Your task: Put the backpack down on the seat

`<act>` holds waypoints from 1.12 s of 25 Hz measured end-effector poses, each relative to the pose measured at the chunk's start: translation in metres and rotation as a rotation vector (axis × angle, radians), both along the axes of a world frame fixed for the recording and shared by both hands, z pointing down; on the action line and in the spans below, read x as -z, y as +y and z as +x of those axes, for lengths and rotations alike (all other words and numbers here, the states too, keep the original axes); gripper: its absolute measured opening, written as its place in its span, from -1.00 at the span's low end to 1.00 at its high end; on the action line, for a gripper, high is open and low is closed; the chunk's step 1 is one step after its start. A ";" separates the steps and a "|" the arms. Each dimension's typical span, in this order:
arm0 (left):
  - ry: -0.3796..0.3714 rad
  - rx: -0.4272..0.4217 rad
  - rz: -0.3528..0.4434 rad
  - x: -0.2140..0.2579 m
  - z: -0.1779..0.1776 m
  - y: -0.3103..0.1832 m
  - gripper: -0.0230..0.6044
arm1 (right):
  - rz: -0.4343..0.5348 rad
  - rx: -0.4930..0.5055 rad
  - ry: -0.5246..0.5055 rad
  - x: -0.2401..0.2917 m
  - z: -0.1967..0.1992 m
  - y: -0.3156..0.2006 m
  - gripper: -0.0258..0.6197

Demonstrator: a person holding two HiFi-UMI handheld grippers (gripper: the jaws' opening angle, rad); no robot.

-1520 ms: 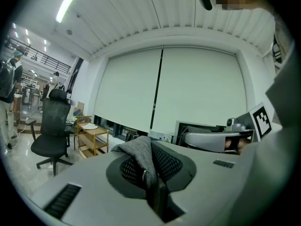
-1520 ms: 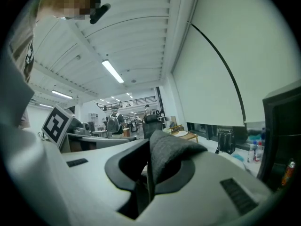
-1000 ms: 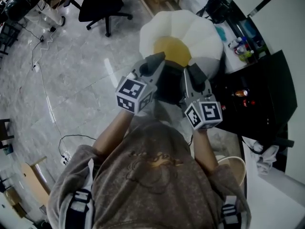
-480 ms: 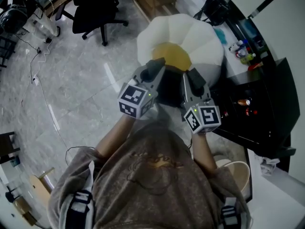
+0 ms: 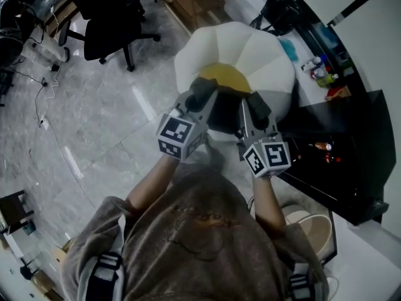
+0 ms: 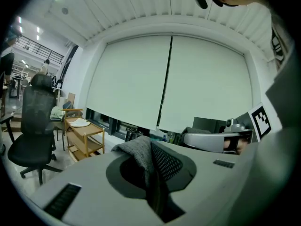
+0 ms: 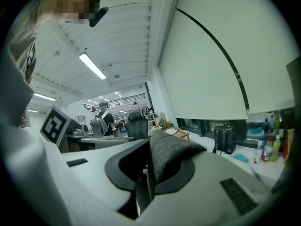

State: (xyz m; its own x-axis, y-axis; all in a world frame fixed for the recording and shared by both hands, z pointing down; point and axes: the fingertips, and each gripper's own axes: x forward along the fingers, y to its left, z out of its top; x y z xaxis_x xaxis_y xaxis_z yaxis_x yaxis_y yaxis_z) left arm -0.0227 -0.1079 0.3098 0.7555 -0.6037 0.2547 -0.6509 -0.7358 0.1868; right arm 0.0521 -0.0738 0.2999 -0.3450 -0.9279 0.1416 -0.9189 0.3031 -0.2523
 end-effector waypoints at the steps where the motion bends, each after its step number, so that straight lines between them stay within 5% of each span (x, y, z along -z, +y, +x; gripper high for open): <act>1: 0.002 -0.007 -0.001 -0.002 0.001 -0.009 -0.82 | -0.004 -0.009 -0.001 -0.003 0.002 -0.009 -0.83; 16: -0.020 -0.057 0.009 -0.050 0.038 -0.132 -0.82 | -0.017 -0.132 0.037 -0.051 0.036 -0.129 -0.83; 28: -0.034 -0.022 -0.008 -0.099 0.069 -0.194 -0.82 | -0.038 -0.113 0.045 -0.105 0.066 -0.189 -0.83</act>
